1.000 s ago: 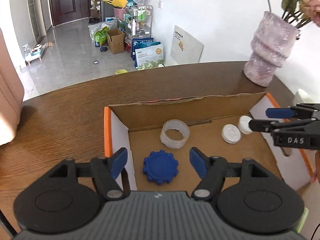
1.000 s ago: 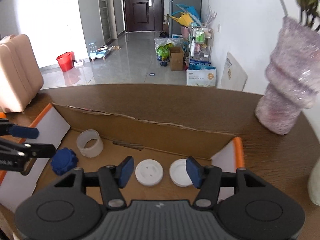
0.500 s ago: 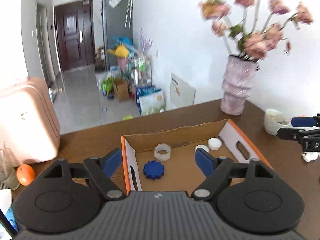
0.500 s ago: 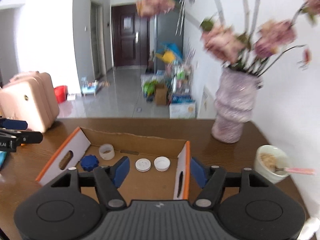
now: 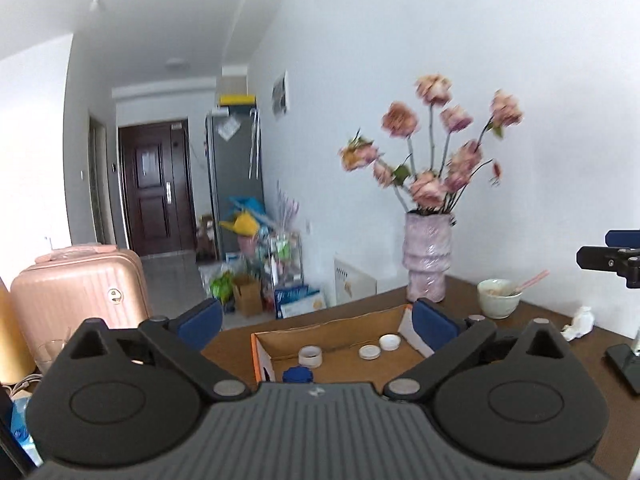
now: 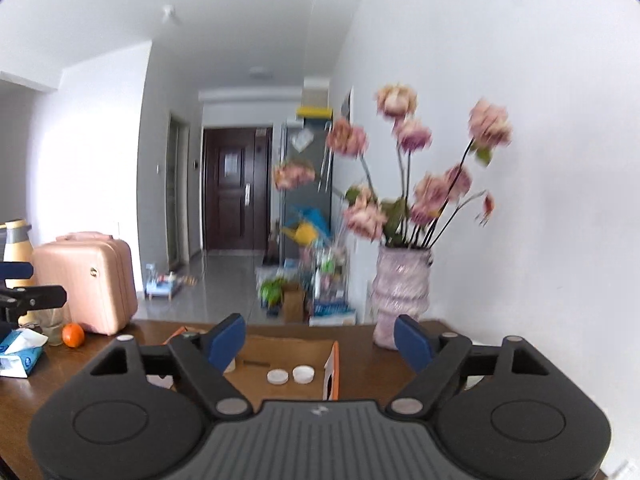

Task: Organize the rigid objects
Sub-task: 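Withdraw both open grippers from the box back toward the table, then grasp the large white cap with the left gripper while the right gripper grasps the green bottle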

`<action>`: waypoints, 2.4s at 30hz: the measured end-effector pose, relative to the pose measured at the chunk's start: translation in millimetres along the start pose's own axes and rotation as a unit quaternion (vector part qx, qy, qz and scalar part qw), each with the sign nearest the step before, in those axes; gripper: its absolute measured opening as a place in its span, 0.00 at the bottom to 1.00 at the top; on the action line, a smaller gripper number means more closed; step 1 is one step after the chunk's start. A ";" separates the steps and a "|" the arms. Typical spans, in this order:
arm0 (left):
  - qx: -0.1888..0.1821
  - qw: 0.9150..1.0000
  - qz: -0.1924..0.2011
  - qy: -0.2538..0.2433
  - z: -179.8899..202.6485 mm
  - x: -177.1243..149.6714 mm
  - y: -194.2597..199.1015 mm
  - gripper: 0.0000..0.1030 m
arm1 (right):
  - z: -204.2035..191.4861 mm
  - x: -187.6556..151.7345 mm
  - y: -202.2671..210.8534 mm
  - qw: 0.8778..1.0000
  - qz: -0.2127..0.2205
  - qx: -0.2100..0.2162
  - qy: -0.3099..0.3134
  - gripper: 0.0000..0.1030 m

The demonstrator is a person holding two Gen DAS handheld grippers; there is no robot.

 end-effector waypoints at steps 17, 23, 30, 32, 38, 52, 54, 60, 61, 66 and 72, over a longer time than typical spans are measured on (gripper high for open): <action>-0.017 0.998 0.062 0.010 58.0 -91.0 169.7 1.00 | 1.8 -125.7 175.4 0.997 0.049 -0.033 -0.039 0.92; 0.004 0.999 0.040 0.020 51.9 -133.2 211.1 1.00 | -9.8 -172.9 201.9 0.998 0.015 -0.058 -0.009 0.94; 0.014 0.999 0.019 0.034 39.2 -167.7 225.9 1.00 | -27.6 -201.6 197.3 0.997 -0.002 -0.062 -0.045 0.94; 0.017 0.999 0.009 0.033 35.8 -174.6 223.4 1.00 | -27.3 -210.5 198.0 0.995 -0.009 -0.063 -0.072 0.94; 0.003 0.999 -0.032 0.025 37.7 -196.2 207.5 1.00 | -35.2 -235.3 196.4 0.993 -0.030 -0.063 -0.091 0.94; -0.049 0.992 -0.115 0.018 42.3 -218.3 136.2 1.00 | -33.3 -268.0 153.7 0.986 -0.105 -0.079 -0.104 0.94; -0.055 0.991 -0.124 0.018 39.4 -217.1 121.3 1.00 | -33.4 -268.2 146.2 0.986 -0.108 -0.083 -0.101 0.94; -0.094 0.979 -0.174 0.039 26.9 -218.9 62.8 0.86 | -34.6 -267.9 121.8 0.984 -0.124 -0.087 -0.090 0.94; -0.100 0.977 -0.182 0.040 24.7 -219.0 53.0 0.83 | -35.2 -267.4 116.3 0.984 -0.128 -0.088 -0.088 0.93; -0.123 0.969 -0.210 0.046 17.5 -221.2 6.2 0.80 | -34.0 -260.8 84.8 0.982 -0.146 -0.086 -0.086 0.92; -0.133 0.962 -0.234 0.046 20.1 -226.7 -37.3 0.76 | -24.9 -245.9 43.9 0.980 -0.158 -0.081 -0.093 0.89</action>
Point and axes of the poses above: each gripper's, at about its wrist camera, not at the fingertips, and y roughly against the way its jaws point, z to its right, x to its top, the point moved 8 cm from there along -y, roughly the way its jaws point, and after that the axes turned 13 degrees about -y, right-handed, at the moved point
